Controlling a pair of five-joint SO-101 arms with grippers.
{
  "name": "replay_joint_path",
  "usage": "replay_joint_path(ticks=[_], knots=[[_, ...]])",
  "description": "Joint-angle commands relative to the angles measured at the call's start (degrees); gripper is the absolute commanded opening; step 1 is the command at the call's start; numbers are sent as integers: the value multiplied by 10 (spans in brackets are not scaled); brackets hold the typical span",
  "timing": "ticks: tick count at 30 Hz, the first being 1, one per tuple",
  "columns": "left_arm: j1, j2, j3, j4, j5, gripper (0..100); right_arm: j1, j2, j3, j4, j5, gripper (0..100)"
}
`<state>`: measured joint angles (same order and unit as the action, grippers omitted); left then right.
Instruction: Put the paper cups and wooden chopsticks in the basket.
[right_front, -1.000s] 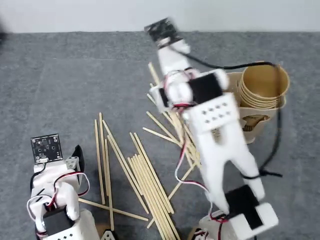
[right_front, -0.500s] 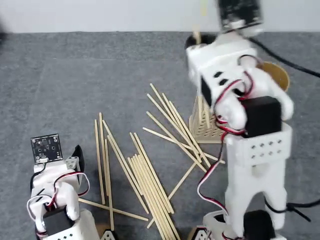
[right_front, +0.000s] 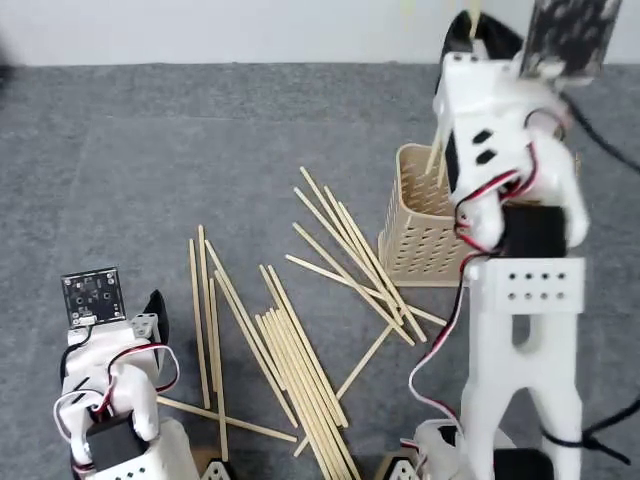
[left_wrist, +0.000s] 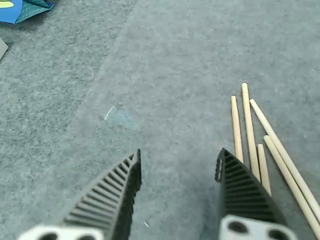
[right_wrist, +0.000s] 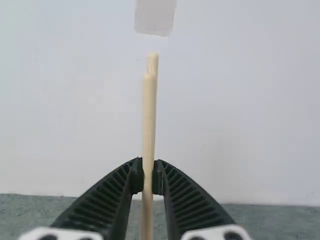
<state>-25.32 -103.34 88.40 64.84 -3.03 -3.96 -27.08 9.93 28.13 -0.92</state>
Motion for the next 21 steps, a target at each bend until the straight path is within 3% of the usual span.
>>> replay_joint_path(ticks=[1, 9, 12, 16, 21], knots=[[0, -9, -1, -11, 1, 229, 7, -63, 111, -100, -4, 8], [0, -9, -1, -11, 1, 229, 3, -116, 282, -207, 55, 9], [0, -9, -1, -11, 1, 229, 3, -123, 268, -175, 56, 48], [0, -9, 2, -11, 1, 229, 2, -118, 203, -69, 54, 192], [0, -9, 4, -13, 1, 229, -10, -119, 103, 53, 15, 165]])
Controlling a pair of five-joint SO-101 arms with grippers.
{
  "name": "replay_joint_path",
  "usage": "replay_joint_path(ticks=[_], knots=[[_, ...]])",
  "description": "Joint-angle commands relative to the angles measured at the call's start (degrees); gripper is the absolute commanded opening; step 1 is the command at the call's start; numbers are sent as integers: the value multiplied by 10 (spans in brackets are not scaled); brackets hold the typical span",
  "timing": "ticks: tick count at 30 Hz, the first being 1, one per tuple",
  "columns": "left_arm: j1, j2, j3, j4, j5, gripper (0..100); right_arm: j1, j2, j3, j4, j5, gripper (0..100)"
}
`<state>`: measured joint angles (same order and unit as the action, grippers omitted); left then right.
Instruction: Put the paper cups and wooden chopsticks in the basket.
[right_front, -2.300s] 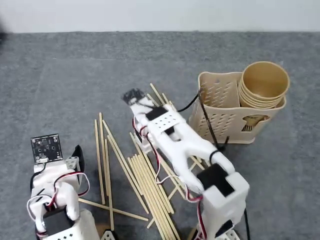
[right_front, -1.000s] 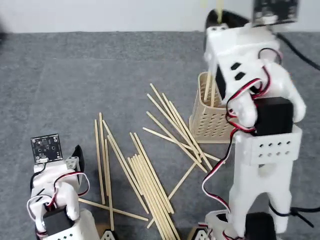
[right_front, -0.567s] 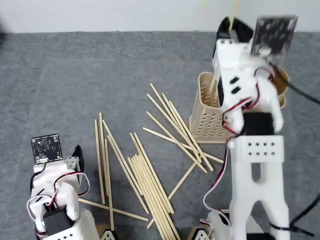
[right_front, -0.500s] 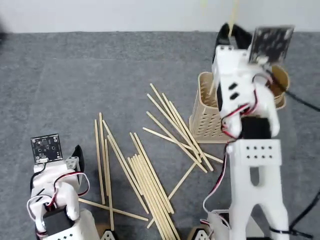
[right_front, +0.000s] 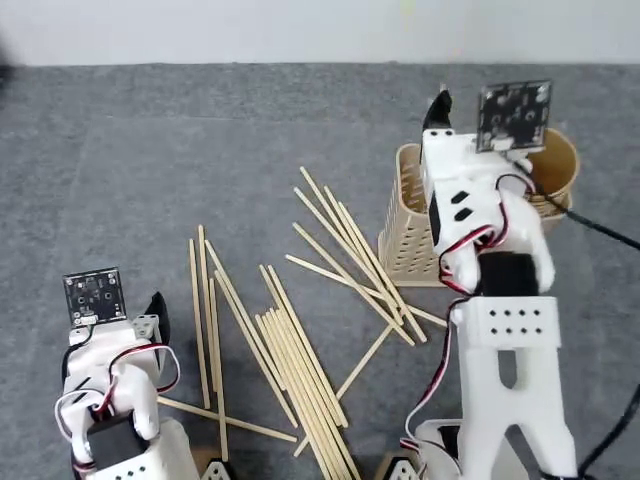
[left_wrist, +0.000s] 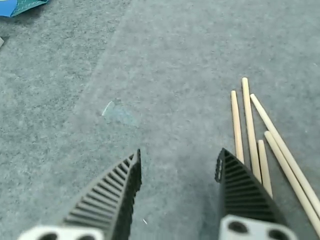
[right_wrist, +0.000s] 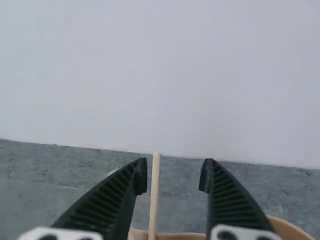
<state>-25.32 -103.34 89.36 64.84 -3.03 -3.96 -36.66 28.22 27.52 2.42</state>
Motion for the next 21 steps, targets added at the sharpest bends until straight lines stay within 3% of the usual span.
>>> replay_joint_path(ticks=[1, 7, 13, 21], knots=[[0, -9, -6, -13, 1, 229, -16, -25, -98, 81, -20, 148], [0, -9, -6, -13, 1, 230, -104, -27, -159, 246, -18, 67], [0, -9, -6, -12, 1, 230, -200, -20, -145, 388, -19, 61], [0, -9, -6, -11, 1, 230, -318, 11, -16, 422, -25, 63]])
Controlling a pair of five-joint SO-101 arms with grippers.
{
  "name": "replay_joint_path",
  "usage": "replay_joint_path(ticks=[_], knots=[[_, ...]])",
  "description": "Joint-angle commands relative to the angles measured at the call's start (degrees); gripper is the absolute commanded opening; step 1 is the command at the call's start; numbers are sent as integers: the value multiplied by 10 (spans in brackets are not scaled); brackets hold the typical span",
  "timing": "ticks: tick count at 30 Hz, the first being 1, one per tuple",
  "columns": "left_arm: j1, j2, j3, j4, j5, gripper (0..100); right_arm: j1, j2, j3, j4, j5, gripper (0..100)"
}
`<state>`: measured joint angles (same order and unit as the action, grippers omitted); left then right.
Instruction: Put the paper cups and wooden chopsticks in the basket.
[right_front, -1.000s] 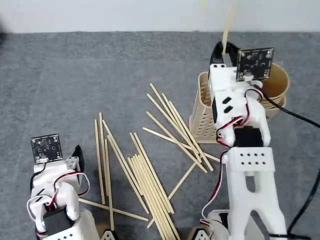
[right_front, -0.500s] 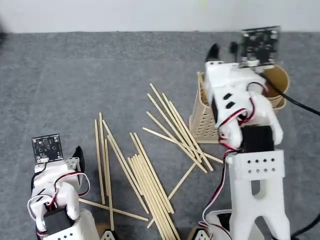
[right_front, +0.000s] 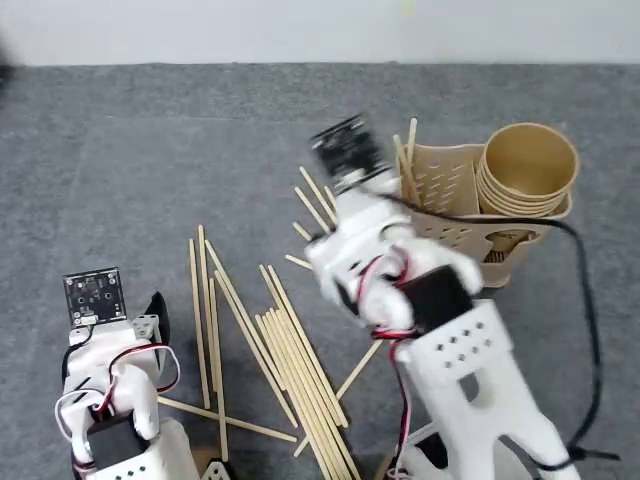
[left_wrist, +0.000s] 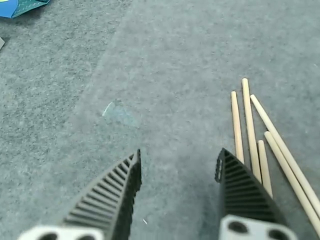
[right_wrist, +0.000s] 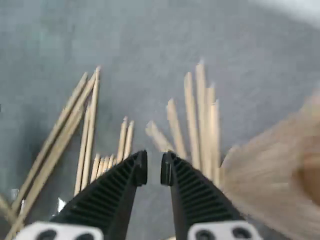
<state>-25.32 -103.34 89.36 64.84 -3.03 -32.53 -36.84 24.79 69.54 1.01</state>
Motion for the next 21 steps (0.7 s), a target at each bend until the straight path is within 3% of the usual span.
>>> replay_joint_path(ticks=[1, 5, 11, 21], knots=[[0, -9, -6, -11, 1, 230, -36, 30, 26, -8, -25, 63], [0, -9, -6, -11, 1, 231, -37, 130, 25, -43, -54, 66], [0, -9, -6, -11, 1, 231, -50, 280, -17, -76, -73, 173], [0, -9, -6, -11, 0, 231, -71, 492, -166, -84, -84, 155]])
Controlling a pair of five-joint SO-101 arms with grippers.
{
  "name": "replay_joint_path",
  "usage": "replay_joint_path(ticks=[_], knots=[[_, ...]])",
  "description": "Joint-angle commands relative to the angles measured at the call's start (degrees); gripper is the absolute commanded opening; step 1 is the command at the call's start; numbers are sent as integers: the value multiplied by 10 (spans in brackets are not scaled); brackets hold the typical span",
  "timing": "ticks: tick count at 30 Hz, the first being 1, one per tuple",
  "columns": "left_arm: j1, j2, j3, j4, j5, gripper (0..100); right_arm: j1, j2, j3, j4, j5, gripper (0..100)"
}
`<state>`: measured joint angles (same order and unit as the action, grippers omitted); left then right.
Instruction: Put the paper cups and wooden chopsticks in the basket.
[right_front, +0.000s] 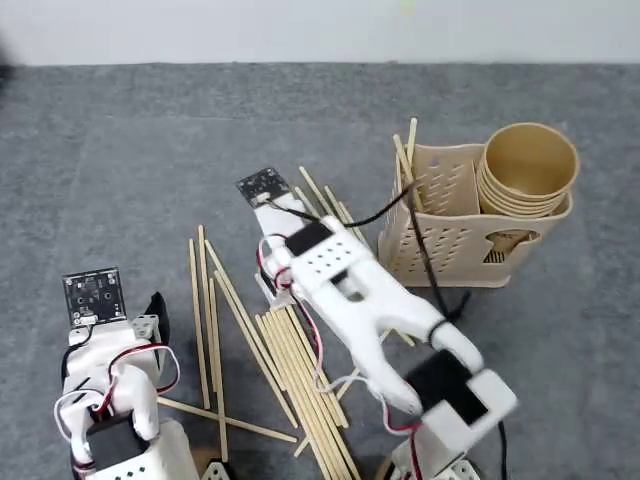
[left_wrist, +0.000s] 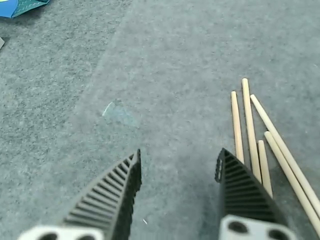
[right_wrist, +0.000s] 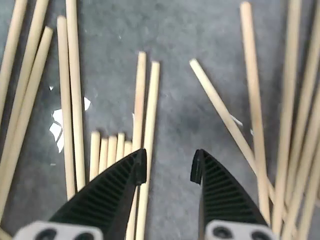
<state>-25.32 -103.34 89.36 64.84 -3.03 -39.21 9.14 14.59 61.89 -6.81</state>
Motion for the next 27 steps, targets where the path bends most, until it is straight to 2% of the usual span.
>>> replay_joint_path(ticks=[1, 14, 27], knots=[[0, -9, -6, -11, 0, 231, -4, 51, -78, -7, -4, 155], [0, -9, -6, -11, 0, 231, -25, 161, -157, -3, -4, 155], [0, -9, -6, -11, 0, 231, -35, 81, -158, 29, -5, 158]])
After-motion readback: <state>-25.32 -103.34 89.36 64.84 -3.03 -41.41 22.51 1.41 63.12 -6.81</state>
